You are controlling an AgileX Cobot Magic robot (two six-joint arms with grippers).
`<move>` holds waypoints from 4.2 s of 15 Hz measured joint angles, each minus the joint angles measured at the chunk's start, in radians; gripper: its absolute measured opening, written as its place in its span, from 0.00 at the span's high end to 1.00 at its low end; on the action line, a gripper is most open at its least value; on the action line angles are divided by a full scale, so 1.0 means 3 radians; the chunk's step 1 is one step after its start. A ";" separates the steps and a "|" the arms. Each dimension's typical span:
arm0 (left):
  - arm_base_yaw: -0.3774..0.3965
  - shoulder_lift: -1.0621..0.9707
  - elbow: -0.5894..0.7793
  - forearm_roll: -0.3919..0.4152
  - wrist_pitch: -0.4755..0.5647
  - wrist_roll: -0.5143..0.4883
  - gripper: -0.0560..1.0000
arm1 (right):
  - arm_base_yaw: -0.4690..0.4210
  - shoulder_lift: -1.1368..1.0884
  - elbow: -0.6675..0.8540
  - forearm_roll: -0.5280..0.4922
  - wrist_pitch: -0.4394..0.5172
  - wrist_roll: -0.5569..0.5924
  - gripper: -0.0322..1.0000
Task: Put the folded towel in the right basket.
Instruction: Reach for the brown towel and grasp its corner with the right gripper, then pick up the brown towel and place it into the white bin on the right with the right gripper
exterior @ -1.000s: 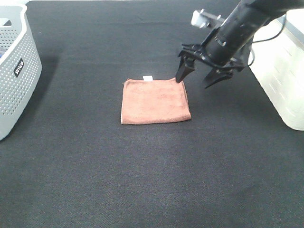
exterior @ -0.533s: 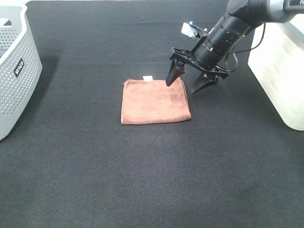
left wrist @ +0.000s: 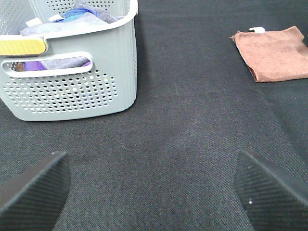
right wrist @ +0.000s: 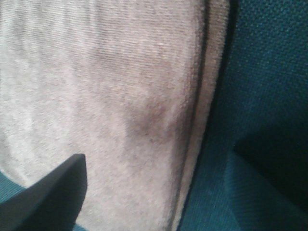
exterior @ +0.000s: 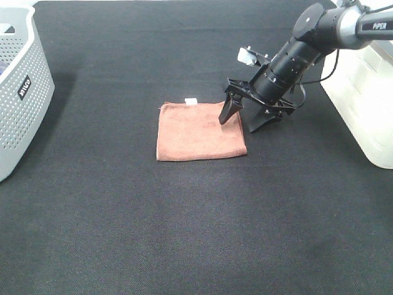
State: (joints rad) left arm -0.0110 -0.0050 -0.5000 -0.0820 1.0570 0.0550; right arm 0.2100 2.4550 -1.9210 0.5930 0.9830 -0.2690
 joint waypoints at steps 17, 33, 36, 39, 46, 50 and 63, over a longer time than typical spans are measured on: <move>0.0000 0.0000 0.0000 0.0000 0.0000 0.0000 0.12 | 0.0000 0.0043 -0.0173 0.0470 0.0087 -0.0277 0.97; 0.0000 0.0000 0.0000 0.0000 0.0000 0.0000 0.12 | 0.0000 -0.1687 -0.0487 -0.1093 0.0463 0.0350 0.97; 0.0000 0.0000 0.0000 0.0000 0.0000 0.0000 0.12 | -0.0060 -0.1727 -0.0807 -0.1507 0.0640 0.0487 0.97; 0.0000 0.0000 0.0000 0.0000 0.0000 0.0000 0.12 | -0.0493 -0.1753 -0.0953 -0.1293 0.0747 0.0497 0.97; 0.0000 0.0000 0.0000 0.0000 0.0000 0.0000 0.12 | -0.1613 -0.1817 -0.0960 -0.0823 0.0773 0.0487 0.97; 0.0000 0.0000 0.0000 0.0000 0.0000 0.0000 0.12 | -0.1770 -0.1760 -0.0970 -0.0923 0.0777 0.0397 0.97; 0.0000 0.0000 0.0000 0.0000 0.0000 0.0000 0.12 | -0.1770 -0.1273 -0.0960 -0.1090 0.0780 0.0507 0.27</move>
State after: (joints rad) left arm -0.0110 -0.0050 -0.5000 -0.0820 1.0570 0.0550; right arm -0.3210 2.0730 -2.2090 0.2660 1.2170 -0.1170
